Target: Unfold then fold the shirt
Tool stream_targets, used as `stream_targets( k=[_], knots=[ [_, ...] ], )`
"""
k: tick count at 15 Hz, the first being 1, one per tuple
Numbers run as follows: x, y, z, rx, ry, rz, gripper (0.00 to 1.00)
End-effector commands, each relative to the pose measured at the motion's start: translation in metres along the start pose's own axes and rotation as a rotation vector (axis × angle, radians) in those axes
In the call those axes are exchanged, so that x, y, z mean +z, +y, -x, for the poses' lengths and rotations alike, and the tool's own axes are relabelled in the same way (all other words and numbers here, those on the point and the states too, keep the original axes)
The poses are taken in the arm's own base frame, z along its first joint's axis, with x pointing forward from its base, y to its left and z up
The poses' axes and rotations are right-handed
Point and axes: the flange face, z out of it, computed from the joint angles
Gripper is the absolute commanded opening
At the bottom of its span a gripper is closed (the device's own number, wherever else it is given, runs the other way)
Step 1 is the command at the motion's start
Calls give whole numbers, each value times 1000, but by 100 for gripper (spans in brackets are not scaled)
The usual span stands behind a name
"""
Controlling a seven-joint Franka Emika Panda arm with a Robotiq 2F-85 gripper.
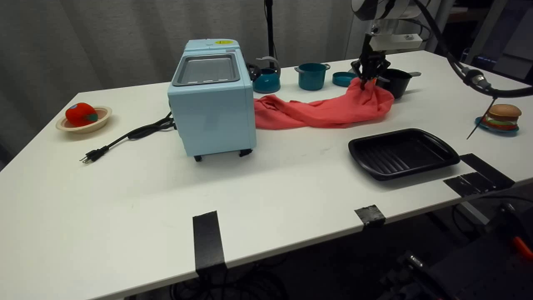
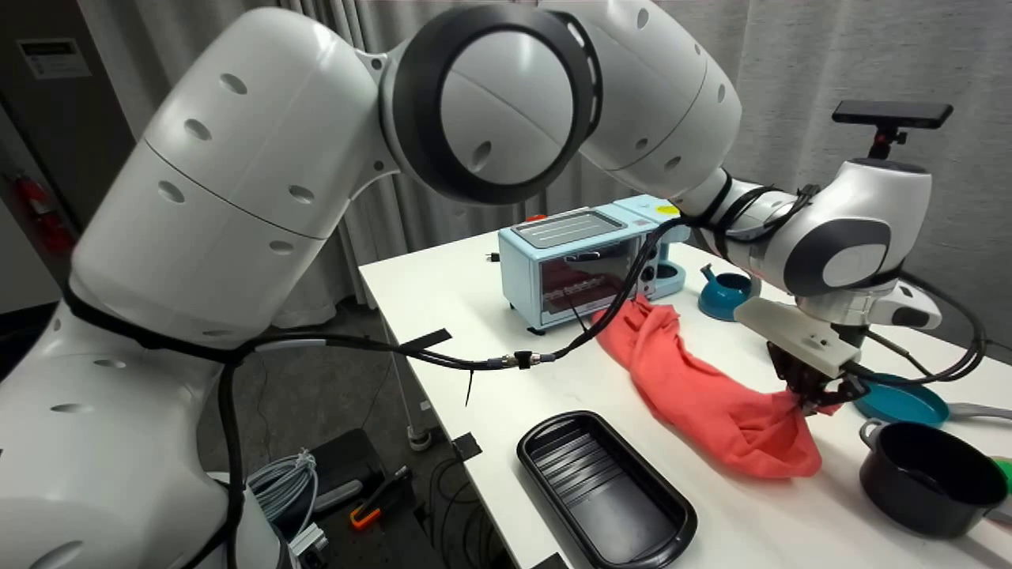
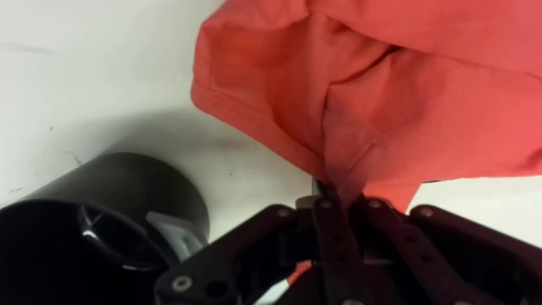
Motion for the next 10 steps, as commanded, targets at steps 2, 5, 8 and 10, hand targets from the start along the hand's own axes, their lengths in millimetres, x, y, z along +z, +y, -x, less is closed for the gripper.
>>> stream_targets(
  k=[2,5,8,10],
  knots=[
    [-67,15,28,6,53,24,2],
    [-98,30,41,32,74,36,2],
    [-121,42,50,56,101,46,2],
    [-132,37,50,50,119,38,2]
  ],
)
